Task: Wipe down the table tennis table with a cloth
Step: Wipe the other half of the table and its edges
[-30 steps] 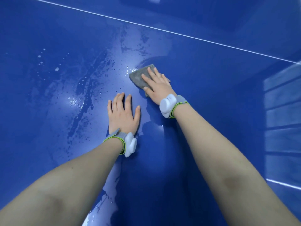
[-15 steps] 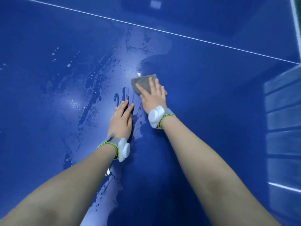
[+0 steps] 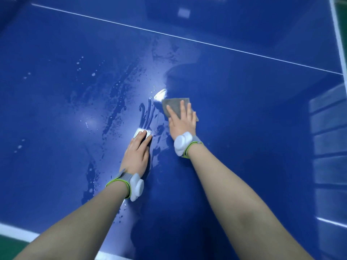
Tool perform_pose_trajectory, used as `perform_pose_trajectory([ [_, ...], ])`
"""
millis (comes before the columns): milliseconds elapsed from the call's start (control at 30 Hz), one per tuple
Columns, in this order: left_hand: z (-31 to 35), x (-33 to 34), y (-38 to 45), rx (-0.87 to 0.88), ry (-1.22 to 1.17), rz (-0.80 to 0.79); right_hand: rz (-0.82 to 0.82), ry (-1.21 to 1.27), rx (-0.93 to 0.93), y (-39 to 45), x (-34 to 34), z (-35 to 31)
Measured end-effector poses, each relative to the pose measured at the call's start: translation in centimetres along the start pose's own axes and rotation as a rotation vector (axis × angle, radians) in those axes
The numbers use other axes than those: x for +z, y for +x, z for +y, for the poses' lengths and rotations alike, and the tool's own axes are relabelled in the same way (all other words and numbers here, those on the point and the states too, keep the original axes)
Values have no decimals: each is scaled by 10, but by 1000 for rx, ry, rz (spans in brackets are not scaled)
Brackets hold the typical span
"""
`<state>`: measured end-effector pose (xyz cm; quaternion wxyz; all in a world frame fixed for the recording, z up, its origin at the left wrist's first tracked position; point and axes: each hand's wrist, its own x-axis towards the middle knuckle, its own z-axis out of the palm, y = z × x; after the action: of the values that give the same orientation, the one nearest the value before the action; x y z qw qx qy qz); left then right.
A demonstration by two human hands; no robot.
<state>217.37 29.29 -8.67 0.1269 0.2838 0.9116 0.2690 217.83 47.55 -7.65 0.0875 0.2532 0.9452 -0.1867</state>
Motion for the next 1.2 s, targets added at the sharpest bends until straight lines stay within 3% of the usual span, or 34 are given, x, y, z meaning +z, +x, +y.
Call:
perform_pose_trajectory([
  [200, -2, -3, -7, -14, -6, -34, -42, -73, -326, -34, 11, -8],
  [267, -6, -6, -11, 1, -8, -47, 2, -27, -238, -36, 8, 7],
  [400, -15, -12, -23, 24, 3, -79, 68, -13, 125, -42, 12, 11],
  [500, -20, -16, -30, 57, 17, -101, 50, -15, 192, -51, 18, -6],
  [700, -39, -32, -37, 153, 53, -196, -1, -14, -125, -93, 45, -46],
  [800, -46, -39, -34, 199, 98, -265, 18, 10, -225, -102, 44, -32],
  [1033, -64, -57, -37, 137, 126, -245, 100, 35, 384, -113, 42, -32],
  [1100, -68, -59, -41, 108, 136, -212, 91, 68, 409, -117, 48, -48],
  [1200, -78, -63, -47, 1, 133, -140, 63, 88, 283, -129, 58, -79],
])
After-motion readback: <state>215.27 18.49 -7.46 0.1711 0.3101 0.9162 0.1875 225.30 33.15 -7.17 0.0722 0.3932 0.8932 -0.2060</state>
